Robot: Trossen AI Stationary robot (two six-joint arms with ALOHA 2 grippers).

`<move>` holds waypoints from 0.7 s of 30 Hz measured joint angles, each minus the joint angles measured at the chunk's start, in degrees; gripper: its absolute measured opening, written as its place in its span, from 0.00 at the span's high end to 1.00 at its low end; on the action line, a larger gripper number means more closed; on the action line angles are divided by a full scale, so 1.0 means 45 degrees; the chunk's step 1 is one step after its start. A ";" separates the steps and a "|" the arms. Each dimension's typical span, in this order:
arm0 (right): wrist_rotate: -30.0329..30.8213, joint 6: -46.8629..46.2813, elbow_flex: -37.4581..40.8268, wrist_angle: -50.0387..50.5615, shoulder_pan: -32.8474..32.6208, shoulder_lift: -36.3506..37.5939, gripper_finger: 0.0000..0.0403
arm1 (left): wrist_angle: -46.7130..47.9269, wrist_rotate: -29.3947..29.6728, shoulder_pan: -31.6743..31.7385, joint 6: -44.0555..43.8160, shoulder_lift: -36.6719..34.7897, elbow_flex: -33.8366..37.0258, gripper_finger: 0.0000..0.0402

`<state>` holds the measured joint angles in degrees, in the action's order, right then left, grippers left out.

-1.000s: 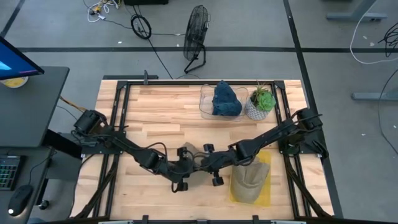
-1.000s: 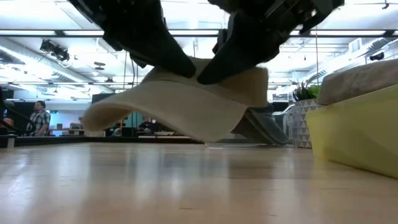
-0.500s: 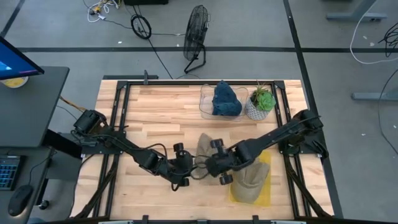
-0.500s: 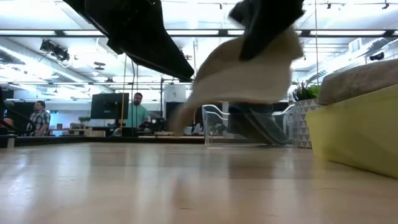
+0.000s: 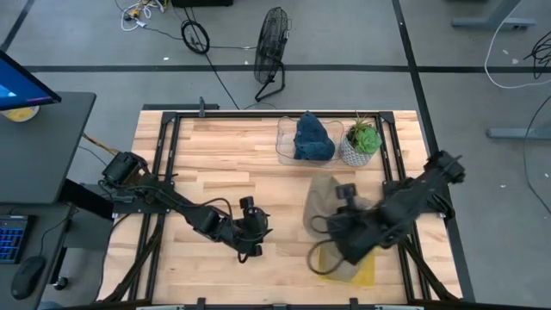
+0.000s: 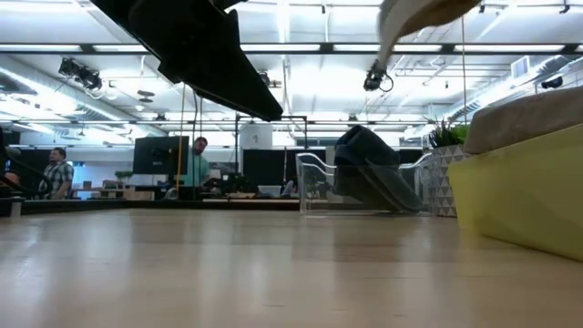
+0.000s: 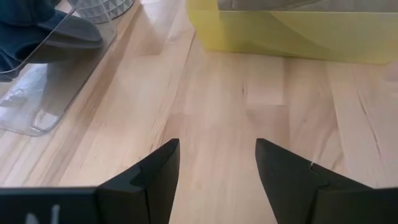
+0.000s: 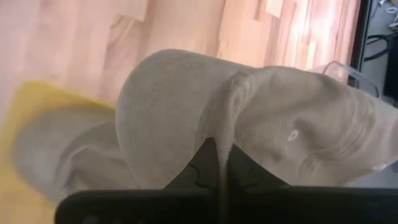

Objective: Pick & Place hat
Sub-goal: Put the brown cap into the yellow bin

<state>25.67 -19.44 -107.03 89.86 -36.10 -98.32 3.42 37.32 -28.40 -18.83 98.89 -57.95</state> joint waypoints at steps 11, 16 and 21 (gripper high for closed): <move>-0.0162 -0.1277 0.5712 -0.4237 -0.2917 0.4406 1.00 | 0.0078 -0.0005 0.0000 -0.0010 0.0000 0.0010 0.47; -0.1119 -0.0841 0.9588 -0.8213 -0.3969 0.5430 1.00 | 0.0078 -0.0005 0.0000 -0.0010 0.0000 0.0010 0.47; -0.1486 0.0801 1.1905 -1.0614 -0.4689 0.5517 1.00 | 0.0073 -0.0010 0.0038 -0.0122 0.0000 0.0010 0.47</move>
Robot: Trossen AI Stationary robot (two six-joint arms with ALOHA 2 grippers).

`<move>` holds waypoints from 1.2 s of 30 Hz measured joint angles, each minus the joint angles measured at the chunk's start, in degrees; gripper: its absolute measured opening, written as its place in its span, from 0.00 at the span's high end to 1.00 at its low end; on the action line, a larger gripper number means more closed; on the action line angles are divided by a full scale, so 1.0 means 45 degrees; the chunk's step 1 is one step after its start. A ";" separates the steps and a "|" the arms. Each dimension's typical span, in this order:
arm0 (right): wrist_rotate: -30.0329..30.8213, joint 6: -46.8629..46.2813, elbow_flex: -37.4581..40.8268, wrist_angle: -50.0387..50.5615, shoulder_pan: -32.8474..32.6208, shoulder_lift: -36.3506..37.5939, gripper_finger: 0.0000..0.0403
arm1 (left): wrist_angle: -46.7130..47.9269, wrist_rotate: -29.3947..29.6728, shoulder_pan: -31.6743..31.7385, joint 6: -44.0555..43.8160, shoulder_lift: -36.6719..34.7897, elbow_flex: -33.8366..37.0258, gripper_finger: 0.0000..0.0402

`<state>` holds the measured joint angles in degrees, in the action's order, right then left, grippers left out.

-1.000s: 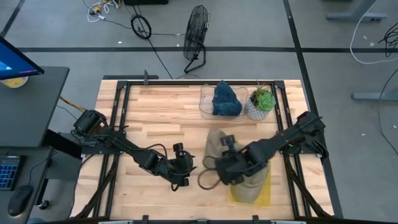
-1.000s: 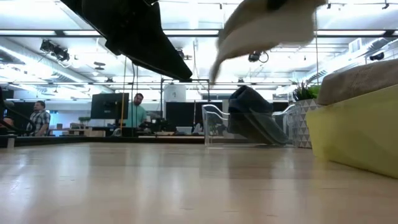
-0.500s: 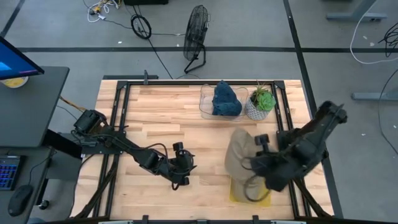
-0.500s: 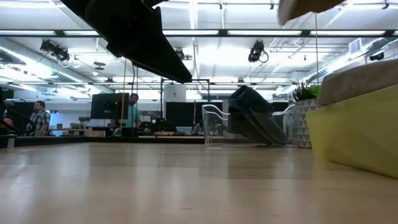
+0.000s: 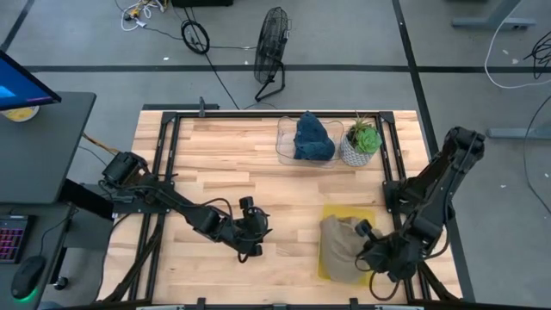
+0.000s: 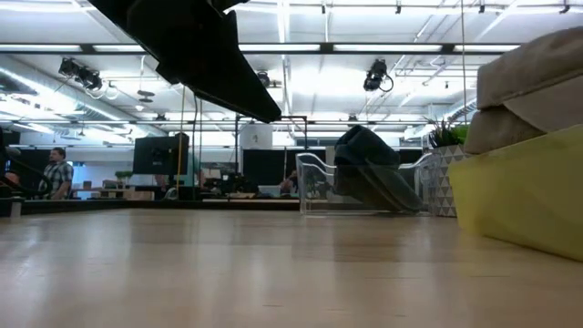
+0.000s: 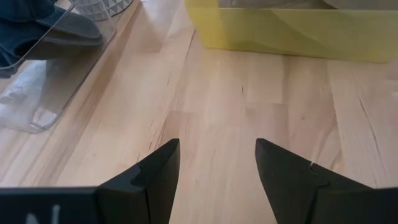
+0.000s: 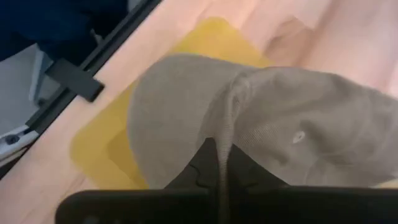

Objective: Pick & Place hat
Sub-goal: Put the brown cap into the yellow bin

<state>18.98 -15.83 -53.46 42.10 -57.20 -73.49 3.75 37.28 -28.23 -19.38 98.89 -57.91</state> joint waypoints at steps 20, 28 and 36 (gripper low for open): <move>-0.0425 -0.2199 0.2977 -0.3064 -0.0035 0.0012 0.88 | -0.0010 0.0000 0.0971 -0.1225 0.0005 0.0000 0.47; -0.0358 -0.3044 0.1172 -0.1702 -0.0031 -0.0005 0.74 | -0.0015 0.0000 0.1035 -0.1219 0.0005 0.0005 0.47; 0.1452 -0.1637 -0.0480 -0.1786 0.0174 -0.0050 0.71 | -0.0015 0.0000 0.1035 -0.1204 0.0005 0.0005 0.47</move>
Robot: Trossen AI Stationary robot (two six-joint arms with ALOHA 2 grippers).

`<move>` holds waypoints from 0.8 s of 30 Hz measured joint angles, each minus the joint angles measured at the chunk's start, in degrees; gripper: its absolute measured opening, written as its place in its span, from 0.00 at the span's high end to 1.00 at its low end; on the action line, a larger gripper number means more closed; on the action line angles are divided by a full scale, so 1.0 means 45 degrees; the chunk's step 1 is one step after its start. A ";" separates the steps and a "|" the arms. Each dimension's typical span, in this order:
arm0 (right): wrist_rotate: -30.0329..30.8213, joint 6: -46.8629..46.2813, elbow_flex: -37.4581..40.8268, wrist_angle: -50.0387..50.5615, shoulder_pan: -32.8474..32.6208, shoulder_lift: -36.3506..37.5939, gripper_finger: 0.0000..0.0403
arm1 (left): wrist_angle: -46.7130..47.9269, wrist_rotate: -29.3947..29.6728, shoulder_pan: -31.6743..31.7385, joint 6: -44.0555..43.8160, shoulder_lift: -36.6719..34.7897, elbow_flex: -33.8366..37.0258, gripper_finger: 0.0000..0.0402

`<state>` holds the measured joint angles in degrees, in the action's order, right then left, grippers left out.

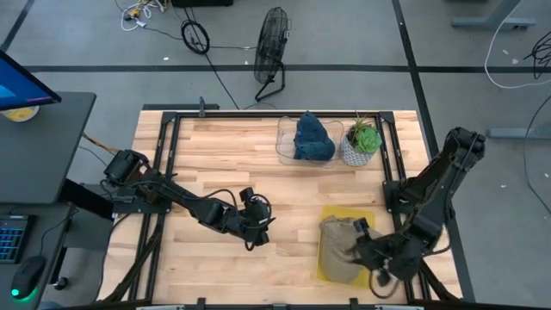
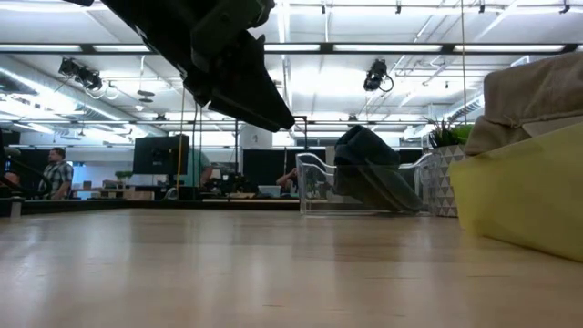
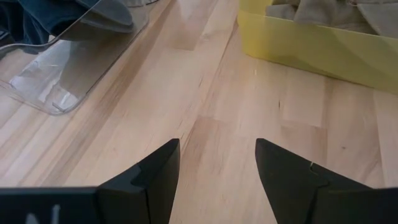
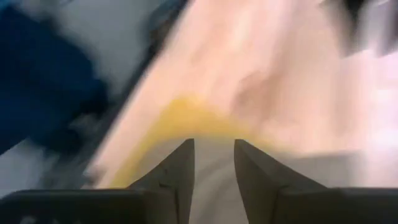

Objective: Pick & Place hat
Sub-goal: Put the brown cap into the yellow bin

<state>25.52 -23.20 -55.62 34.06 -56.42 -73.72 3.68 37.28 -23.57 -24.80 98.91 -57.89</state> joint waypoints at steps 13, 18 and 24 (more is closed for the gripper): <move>-0.0616 0.0746 0.2700 -0.2425 0.2058 -0.1953 0.97 | 0.0038 0.0017 -0.0021 -0.0001 -0.0100 -0.0233 0.53; -0.1783 -0.0502 0.3416 -0.2549 0.2781 -0.1961 0.99 | 0.0354 0.0252 -0.0029 0.0387 -0.0931 -0.0500 0.62; -0.2894 -0.0230 0.3114 -0.1725 0.3189 -0.1370 0.99 | 0.2617 0.1193 -0.0029 0.0276 -0.3006 -0.0520 0.72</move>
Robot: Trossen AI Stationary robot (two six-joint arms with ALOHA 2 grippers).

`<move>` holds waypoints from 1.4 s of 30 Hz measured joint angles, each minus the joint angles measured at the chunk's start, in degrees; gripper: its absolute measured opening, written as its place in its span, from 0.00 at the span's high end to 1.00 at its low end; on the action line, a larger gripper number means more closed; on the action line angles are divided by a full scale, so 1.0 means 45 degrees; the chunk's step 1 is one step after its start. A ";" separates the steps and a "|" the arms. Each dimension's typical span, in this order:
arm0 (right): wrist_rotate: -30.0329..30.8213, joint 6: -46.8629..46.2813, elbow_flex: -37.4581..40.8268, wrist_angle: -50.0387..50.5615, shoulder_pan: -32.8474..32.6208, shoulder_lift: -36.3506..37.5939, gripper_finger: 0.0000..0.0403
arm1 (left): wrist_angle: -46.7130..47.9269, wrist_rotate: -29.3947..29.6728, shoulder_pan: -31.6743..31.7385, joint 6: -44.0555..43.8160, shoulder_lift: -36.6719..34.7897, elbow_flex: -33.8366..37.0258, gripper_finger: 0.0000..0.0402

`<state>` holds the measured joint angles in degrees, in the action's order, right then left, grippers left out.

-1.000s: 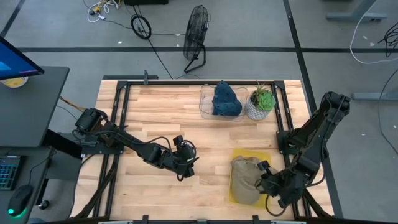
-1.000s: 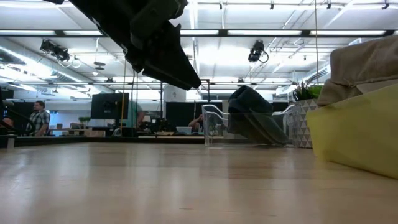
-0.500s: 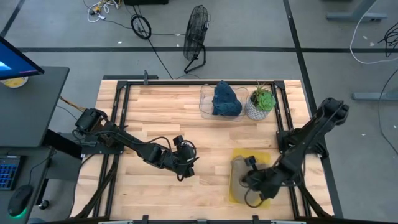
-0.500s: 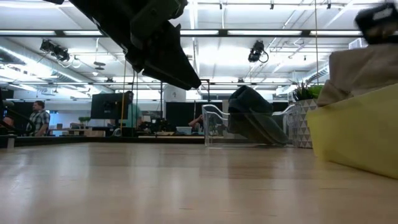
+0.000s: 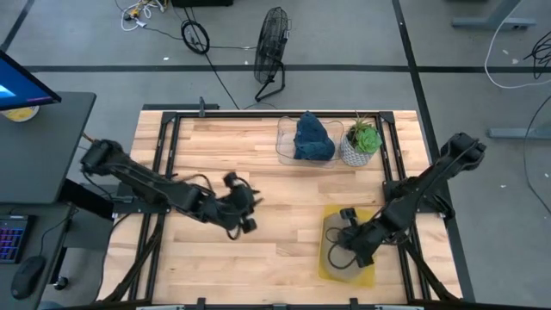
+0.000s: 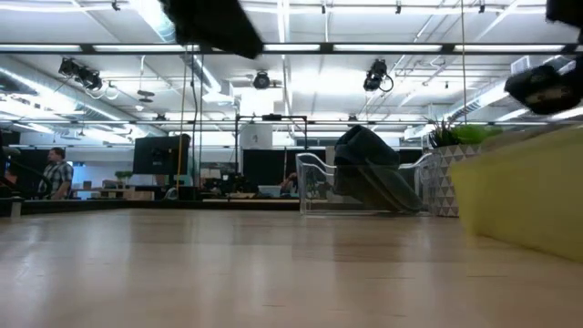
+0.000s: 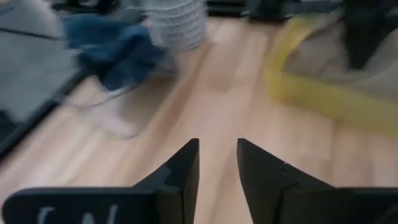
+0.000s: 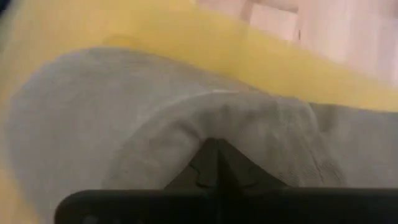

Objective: Pick & Place hat
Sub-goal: Put the brown cap into the yellow bin, then return to Home Position

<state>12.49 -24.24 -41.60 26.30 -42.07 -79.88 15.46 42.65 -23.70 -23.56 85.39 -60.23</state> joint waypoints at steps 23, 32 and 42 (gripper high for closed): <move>0.2127 0.5296 -0.0078 0.1881 0.1143 0.9448 0.99 | 0.7067 -0.0286 -0.0237 0.1029 -0.9213 0.1886 0.79; 0.2677 0.5689 0.3423 -0.1072 0.1791 1.4408 0.99 | -0.1226 -0.2287 -0.0105 0.4026 -1.3439 0.8098 0.79; 0.4128 0.6121 0.5430 -0.2278 0.2623 1.7557 0.99 | -0.4063 -0.3782 0.2392 0.5380 -1.5541 1.0286 0.79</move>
<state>31.07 3.31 -17.17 16.05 -30.27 -0.87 -2.83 25.63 -12.94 0.65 15.46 -13.94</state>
